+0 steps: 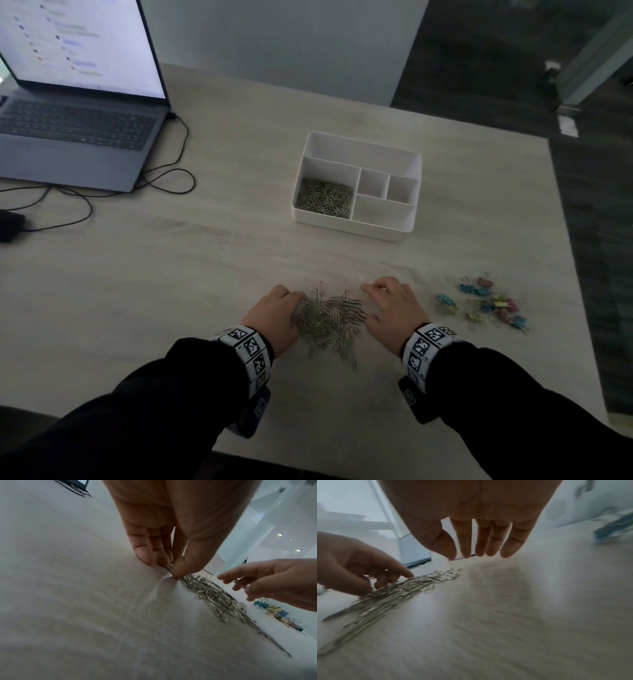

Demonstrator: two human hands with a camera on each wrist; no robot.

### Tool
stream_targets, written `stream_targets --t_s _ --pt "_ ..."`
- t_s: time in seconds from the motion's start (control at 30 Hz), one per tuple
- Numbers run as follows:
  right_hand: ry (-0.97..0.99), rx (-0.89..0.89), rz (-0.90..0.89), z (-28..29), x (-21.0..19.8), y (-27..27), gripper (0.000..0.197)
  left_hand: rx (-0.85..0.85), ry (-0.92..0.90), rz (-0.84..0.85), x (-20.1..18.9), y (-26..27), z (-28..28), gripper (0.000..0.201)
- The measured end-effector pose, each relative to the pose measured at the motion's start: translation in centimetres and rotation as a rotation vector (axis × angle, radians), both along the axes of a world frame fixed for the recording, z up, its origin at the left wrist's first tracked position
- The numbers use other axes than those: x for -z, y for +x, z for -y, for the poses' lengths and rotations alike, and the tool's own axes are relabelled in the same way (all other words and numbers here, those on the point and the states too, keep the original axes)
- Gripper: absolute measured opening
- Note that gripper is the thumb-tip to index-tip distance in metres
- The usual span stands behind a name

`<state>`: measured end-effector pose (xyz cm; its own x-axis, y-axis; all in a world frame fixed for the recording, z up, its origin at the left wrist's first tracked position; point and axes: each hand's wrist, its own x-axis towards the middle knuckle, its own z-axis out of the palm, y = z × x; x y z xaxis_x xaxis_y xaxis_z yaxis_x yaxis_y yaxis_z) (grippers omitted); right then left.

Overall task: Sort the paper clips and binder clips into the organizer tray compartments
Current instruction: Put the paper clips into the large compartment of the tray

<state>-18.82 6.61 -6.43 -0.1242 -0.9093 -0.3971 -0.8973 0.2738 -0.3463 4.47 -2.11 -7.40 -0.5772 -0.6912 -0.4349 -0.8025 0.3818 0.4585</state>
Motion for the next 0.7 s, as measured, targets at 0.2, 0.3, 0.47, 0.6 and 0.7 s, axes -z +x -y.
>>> stream_targets --t_s 0.2,0.3,0.47,0.6,0.7 --pt "0.127 -0.003 0.041 -2.6 0.7 -0.3 0.060 0.098 0.035 -0.045 -0.1 -1.7 -0.2 0.053" --pt "0.092 0.064 0.059 -3.1 1.1 -0.3 0.045 0.007 0.056 -0.111 -0.5 -1.7 0.4 0.041" --pt "0.115 0.103 0.070 -3.0 0.4 0.1 0.025 -0.110 0.035 0.014 -1.3 -0.2 2.1 0.020" --pt "0.233 -0.010 0.070 -2.7 -0.3 1.8 0.035 0.186 0.094 0.383 -1.5 -0.4 0.8 0.071" --pt "0.320 -0.127 0.010 -2.4 -0.5 2.9 0.030 0.277 0.085 0.424 -0.7 -0.8 -1.0 0.065"
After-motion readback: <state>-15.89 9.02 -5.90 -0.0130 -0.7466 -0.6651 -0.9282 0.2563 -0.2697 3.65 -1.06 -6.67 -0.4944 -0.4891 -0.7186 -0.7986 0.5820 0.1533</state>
